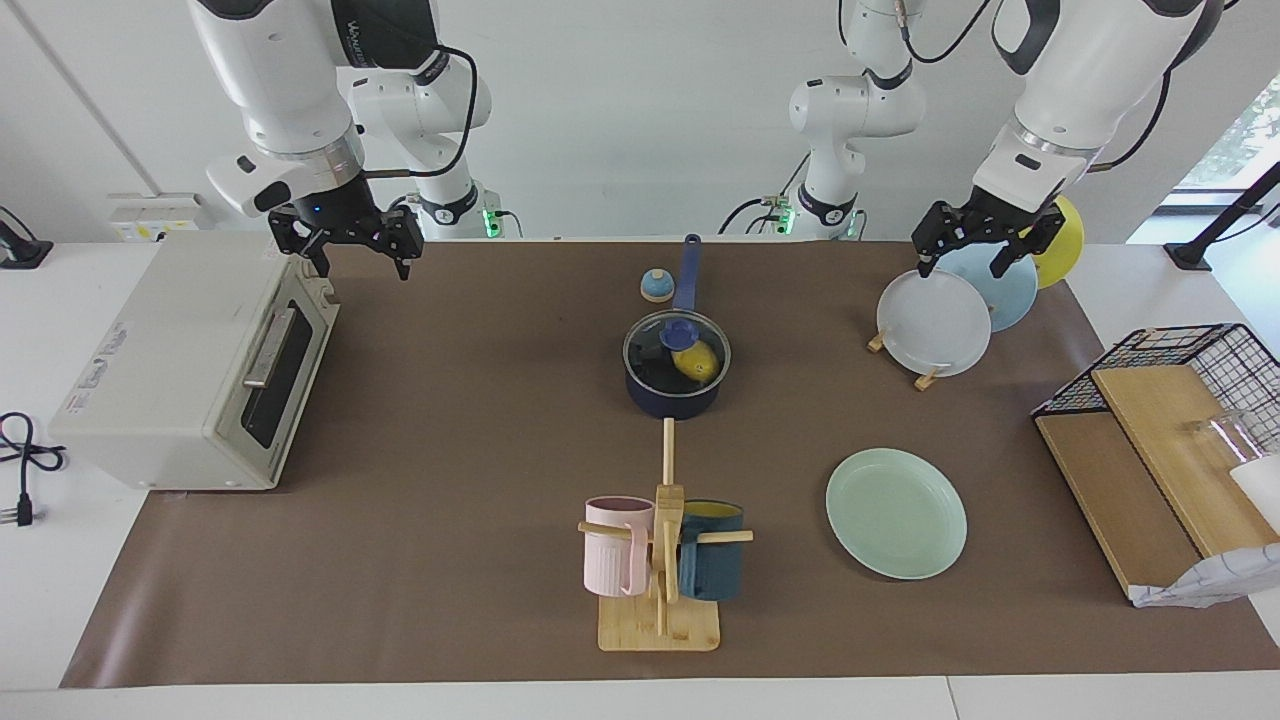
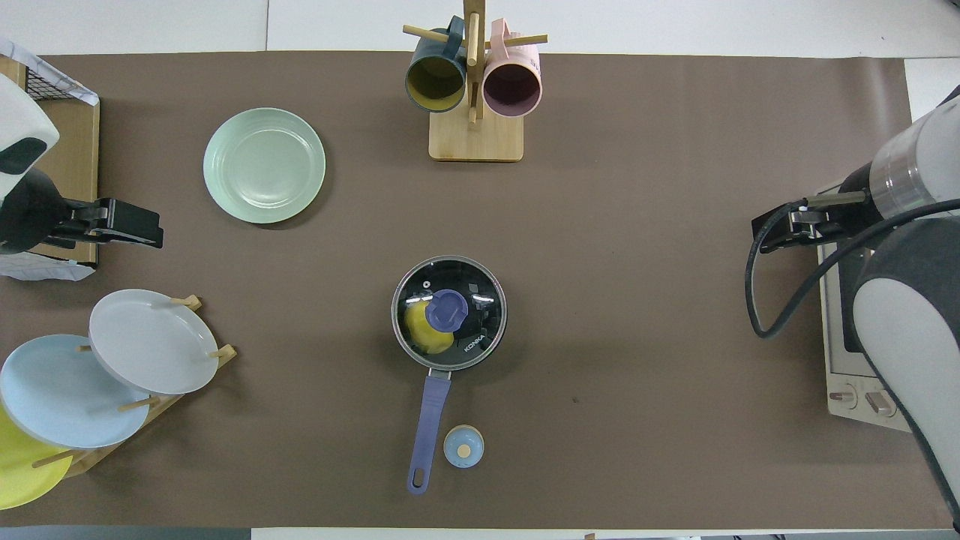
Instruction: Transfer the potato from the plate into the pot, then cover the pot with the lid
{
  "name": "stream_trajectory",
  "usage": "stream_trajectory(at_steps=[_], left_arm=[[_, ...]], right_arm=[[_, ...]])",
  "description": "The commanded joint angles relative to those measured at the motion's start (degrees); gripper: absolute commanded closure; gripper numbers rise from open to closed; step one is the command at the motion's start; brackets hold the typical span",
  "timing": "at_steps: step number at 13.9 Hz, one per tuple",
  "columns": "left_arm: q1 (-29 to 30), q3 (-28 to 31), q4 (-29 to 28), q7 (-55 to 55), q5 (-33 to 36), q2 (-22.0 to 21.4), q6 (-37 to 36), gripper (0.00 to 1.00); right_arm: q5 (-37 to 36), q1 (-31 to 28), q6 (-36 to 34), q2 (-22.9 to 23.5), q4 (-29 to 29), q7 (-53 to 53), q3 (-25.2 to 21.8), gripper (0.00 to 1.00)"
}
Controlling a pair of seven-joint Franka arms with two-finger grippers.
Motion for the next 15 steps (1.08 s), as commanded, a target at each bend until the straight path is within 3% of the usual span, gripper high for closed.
stream_trajectory(at_steps=[1, 7, 15], left_arm=[[0.8, -0.4, -0.9, 0.0, 0.4, -1.1, -0.7, 0.00], [0.8, -0.4, -0.9, 0.1, 0.4, -1.1, -0.7, 0.00], [0.8, -0.4, -0.9, 0.1, 0.4, -1.1, -0.7, 0.00]], right_arm=[[0.4, -1.4, -0.4, -0.7, -0.6, -2.5, 0.3, 0.00], [0.8, -5.3, -0.1, -0.6, -0.6, -3.6, 2.1, 0.00], [0.8, -5.6, -0.6, -0.6, -0.4, -3.7, 1.4, 0.00]])
